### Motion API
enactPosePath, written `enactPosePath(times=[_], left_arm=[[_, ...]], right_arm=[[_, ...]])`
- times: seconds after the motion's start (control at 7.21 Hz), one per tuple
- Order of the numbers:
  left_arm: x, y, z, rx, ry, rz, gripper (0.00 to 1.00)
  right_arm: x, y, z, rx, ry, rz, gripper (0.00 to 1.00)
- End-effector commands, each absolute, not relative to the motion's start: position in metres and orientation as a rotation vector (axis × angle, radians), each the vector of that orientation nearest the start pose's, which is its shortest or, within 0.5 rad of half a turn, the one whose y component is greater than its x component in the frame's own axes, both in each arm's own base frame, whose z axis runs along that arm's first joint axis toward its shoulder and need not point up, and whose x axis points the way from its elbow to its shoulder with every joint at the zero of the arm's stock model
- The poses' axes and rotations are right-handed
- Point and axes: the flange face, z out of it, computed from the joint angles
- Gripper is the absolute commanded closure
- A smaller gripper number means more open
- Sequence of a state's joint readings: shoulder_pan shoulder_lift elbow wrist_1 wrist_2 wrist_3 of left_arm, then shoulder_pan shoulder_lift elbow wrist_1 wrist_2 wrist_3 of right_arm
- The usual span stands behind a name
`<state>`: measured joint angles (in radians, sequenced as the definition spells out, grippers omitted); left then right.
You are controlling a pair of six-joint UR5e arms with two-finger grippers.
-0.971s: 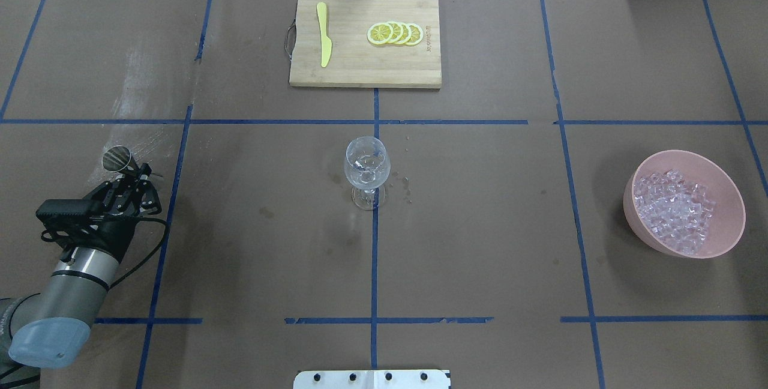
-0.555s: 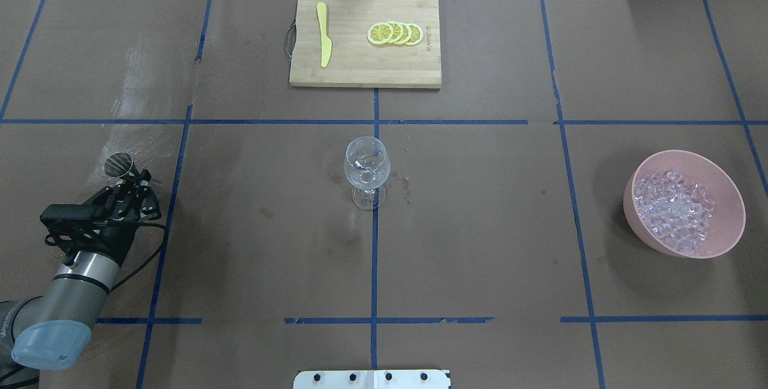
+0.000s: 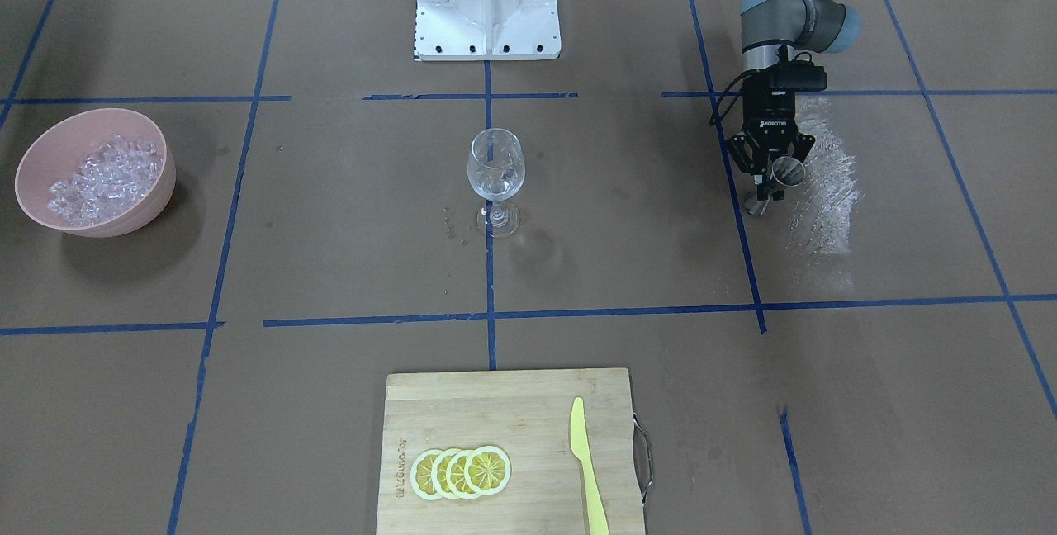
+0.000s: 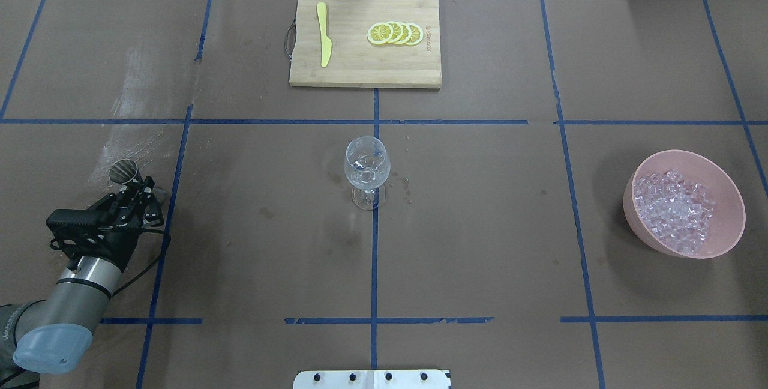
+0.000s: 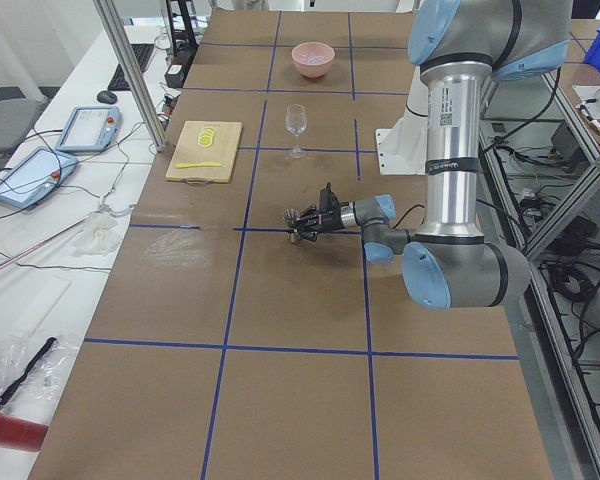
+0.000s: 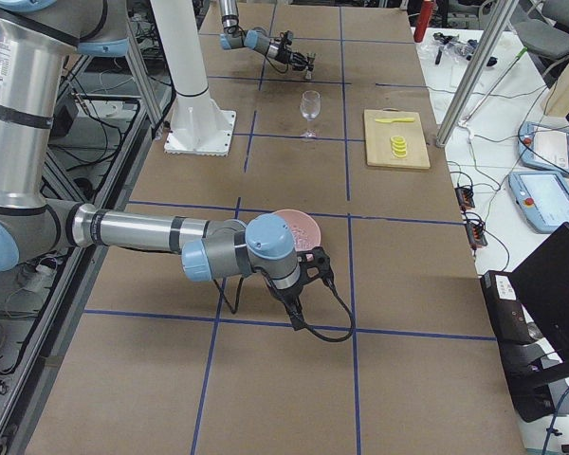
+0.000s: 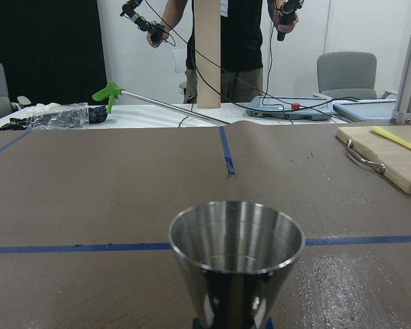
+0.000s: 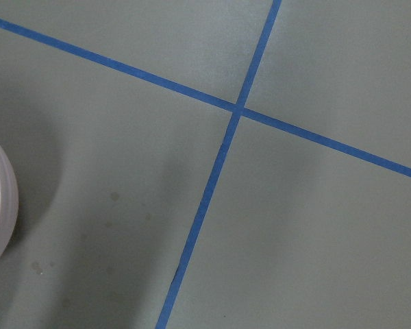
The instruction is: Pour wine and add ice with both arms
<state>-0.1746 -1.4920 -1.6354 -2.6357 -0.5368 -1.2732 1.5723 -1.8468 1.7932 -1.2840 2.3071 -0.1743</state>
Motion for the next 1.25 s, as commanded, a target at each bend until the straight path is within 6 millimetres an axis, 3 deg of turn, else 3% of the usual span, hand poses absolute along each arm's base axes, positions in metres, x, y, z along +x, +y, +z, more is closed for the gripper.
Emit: enactPosePath(times=[0.0, 0.14, 0.28, 0.42, 0.97, 1.11], left_arm=[[0.411, -0.289, 0.53, 1.118, 0.713, -0.428, 0.97], [0.413, -0.287, 0.53, 1.117, 0.714, -0.423, 0.88], [0.413, -0.287, 0.53, 1.116, 0.716, -0.426, 0.54], [0.412, -0.287, 0.53, 1.115, 0.722, -0.434, 0.01], [0.406, -0.289, 0.521, 1.136, 0.746, -0.479, 0.0], [0.396, -0.291, 0.511, 1.198, 0.755, -0.548, 0.0]], right_arm=[[0.067, -0.389, 0.642, 0.285, -0.712, -0.25, 0.0], [0.067, -0.389, 0.642, 0.285, -0.712, -0.25, 0.0], [0.067, -0.388, 0.642, 0.284, -0.713, -0.249, 0.0], [0.067, -0.388, 0.642, 0.284, -0.713, -0.249, 0.0], [0.067, -0.388, 0.642, 0.284, -0.713, -0.249, 0.0], [0.067, -0.388, 0.642, 0.284, -0.713, -0.249, 0.0]])
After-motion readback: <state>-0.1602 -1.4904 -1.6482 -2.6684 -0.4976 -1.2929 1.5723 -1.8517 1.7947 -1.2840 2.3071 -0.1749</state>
